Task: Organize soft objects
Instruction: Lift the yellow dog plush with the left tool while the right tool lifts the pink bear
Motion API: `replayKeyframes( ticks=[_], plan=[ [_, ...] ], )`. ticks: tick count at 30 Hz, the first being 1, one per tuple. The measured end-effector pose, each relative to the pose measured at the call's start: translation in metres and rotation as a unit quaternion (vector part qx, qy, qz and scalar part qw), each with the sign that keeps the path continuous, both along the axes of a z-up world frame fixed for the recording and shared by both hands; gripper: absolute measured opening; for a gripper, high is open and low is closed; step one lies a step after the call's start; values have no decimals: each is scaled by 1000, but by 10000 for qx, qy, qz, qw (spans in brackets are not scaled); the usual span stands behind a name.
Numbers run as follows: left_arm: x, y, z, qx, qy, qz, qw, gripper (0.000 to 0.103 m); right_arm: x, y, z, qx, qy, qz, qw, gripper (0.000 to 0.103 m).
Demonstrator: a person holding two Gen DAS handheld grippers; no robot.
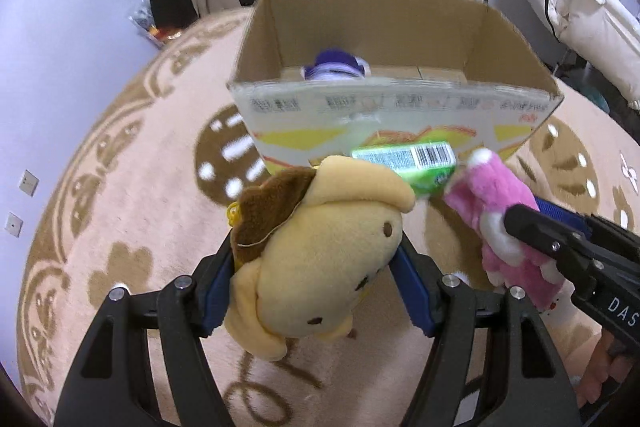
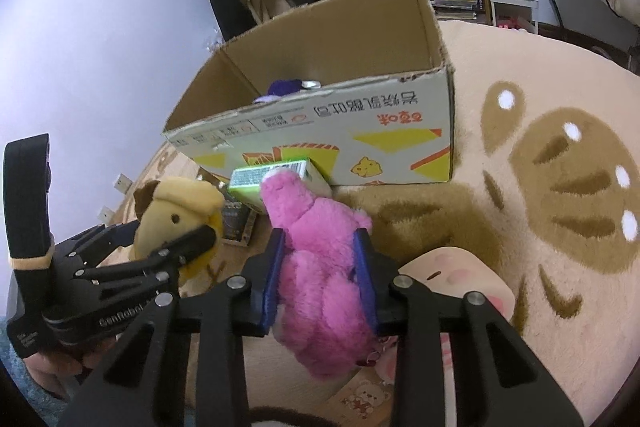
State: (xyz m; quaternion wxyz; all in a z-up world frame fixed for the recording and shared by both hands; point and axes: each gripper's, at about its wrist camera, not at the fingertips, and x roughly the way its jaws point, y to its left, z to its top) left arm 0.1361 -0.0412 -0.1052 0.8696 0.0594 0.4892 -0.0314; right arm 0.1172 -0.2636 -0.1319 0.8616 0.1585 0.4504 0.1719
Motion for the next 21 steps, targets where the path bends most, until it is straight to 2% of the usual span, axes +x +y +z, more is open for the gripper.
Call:
replayKeyframes(
  ticks=[6, 11, 15, 21],
  plan=[
    [-4, 14, 31, 84, -537, 288, 9981, 70, -8, 0, 10, 135, -167, 32, 9998, 33],
    [-5, 29, 57, -45, -904, 425, 9950, 70, -15, -1, 27, 173, -385, -48, 9991, 33],
    [-6, 36, 76, -399, -1041, 358, 9931, 70, -22, -9, 49, 292, -797, -226, 9961, 33],
    [-4, 29, 109, -238, -1445, 223, 9890, 70, -26, -14, 79, 424, -1216, -338, 9911, 33]
  ],
)
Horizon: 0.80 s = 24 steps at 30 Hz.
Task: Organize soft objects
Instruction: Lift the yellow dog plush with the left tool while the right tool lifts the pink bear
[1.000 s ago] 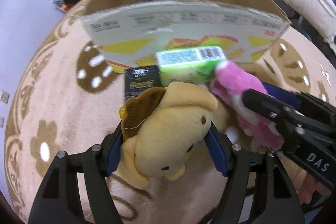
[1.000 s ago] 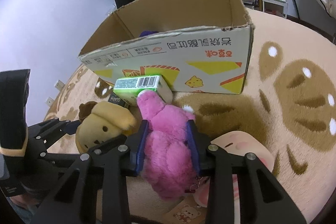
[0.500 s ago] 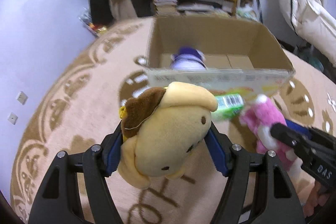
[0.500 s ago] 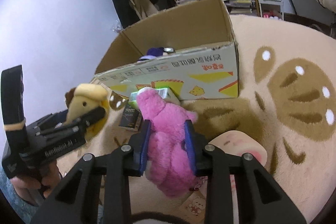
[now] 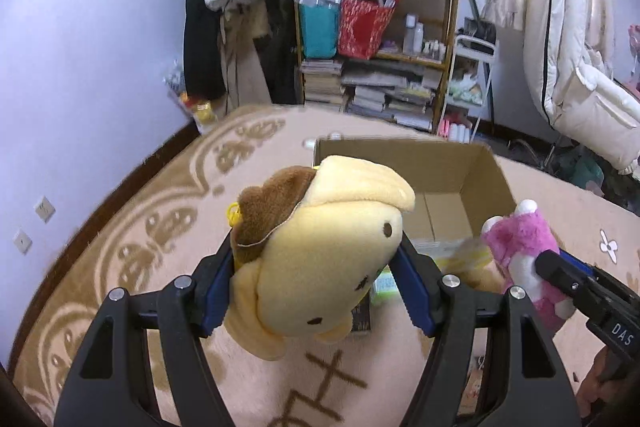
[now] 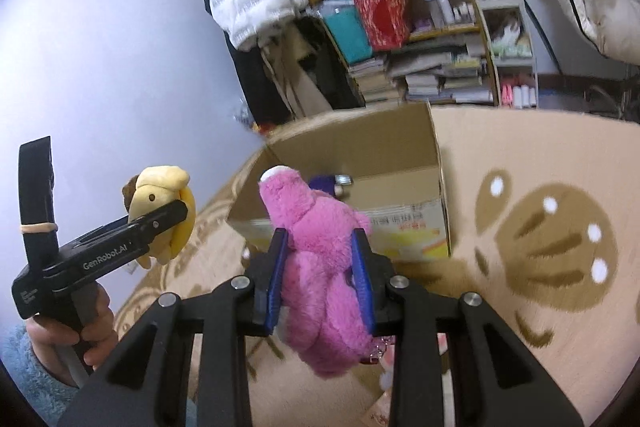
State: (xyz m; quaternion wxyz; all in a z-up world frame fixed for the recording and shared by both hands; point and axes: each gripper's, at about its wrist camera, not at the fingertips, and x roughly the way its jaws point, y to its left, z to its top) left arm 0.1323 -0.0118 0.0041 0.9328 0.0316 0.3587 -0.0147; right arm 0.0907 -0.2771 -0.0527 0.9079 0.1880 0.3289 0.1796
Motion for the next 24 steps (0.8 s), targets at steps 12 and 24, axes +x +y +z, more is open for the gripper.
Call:
replayKeyframes(
  ticks=[12, 24],
  plan=[
    [44, 6, 27, 106, -367, 58, 9993, 71, 32, -7, 40, -42, -513, -168, 9985, 33],
    [80, -10, -1, 115, -186, -284, 9994, 72, 72, -5, 33, 129, -410, -214, 9988, 34]
  ],
)
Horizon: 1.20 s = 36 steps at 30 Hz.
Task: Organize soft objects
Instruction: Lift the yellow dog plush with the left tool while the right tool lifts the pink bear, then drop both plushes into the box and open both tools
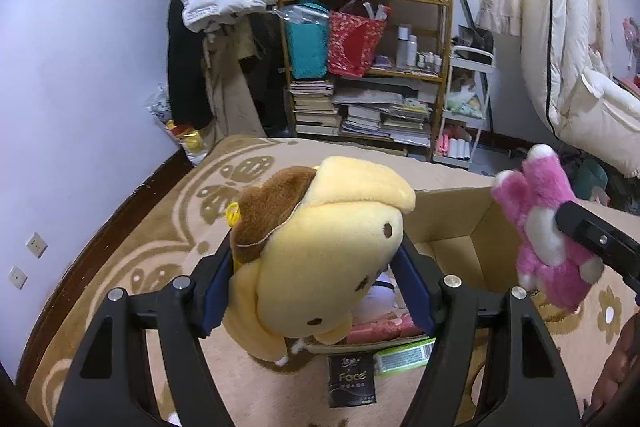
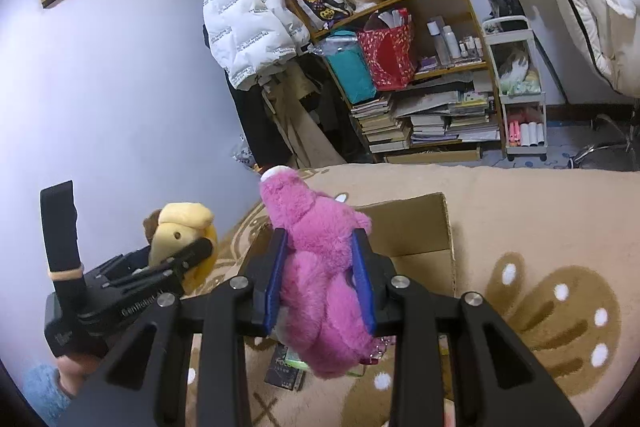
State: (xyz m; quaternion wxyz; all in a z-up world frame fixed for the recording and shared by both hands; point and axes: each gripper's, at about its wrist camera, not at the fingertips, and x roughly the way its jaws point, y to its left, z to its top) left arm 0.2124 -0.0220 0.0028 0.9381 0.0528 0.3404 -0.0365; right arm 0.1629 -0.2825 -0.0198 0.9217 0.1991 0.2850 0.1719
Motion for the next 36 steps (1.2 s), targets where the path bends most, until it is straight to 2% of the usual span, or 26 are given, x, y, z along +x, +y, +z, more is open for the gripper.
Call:
replayKeyframes(
  ticks=[5, 9, 15, 19, 23, 27, 29, 32, 34, 36],
  plan=[
    [14, -16, -19, 76, 246, -185, 9995, 72, 13, 2, -14, -38, 213, 26, 9998, 34],
    [12, -21, -28, -103, 307, -337, 9989, 73, 15, -5, -21, 288, 312, 11, 9991, 35],
    [15, -23, -38, 28, 466, -320, 9984, 75, 22, -5, -27, 184, 449, 18, 9988, 36],
    [13, -20, -44, 48, 497, -185, 9986, 77, 17, 3, -29, -101, 446, 65, 9989, 39],
    [15, -18, -50, -3, 669, -197, 9976, 77, 21, 4, -36, -101, 625, 121, 9979, 39],
    [13, -19, -52, 97, 726, -209, 9971, 79, 20, 3, -34, -155, 617, 160, 9978, 40],
    [11, -18, -51, 83, 730, -175, 9971, 84, 20, 1, -33, -148, 646, 148, 9977, 40],
    [8, -19, -48, 53, 674, -176, 9976, 96, 19, 0, -30, -119, 634, 87, 9979, 48],
    [6, -20, -45, 84, 616, -184, 9979, 98, 18, 0, -27, -114, 608, 62, 9981, 61],
    [4, -20, -43, 145, 625, -151, 9978, 100, 16, -1, -24, -94, 589, 54, 9982, 65]
  ],
)
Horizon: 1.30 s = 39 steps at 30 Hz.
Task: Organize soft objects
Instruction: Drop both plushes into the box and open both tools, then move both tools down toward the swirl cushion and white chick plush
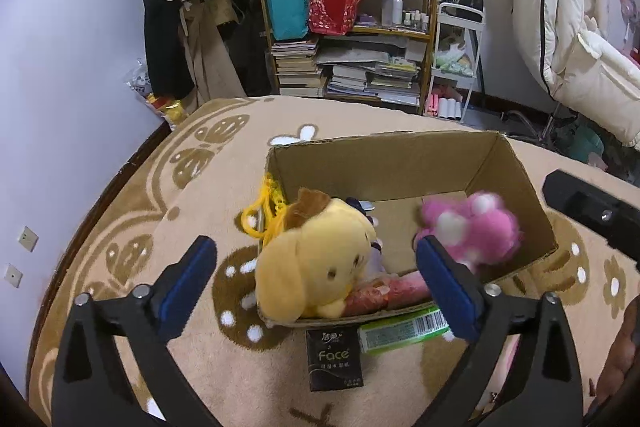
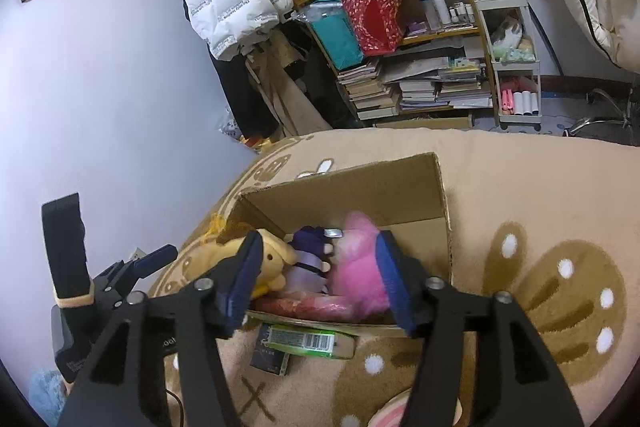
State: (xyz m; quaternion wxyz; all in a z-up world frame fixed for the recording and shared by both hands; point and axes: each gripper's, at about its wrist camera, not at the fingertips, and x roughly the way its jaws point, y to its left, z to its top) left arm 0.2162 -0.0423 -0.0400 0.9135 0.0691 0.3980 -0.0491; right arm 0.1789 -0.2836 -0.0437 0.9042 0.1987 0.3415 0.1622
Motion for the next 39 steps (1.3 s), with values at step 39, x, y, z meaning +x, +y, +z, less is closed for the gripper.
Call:
replayKeyframes(
  ticks=[39],
  plan=[
    [-88, -36, -1, -367, 586, -915, 9934, 102, -99, -58, -15, -654, 687, -401, 9947, 103]
  ],
)
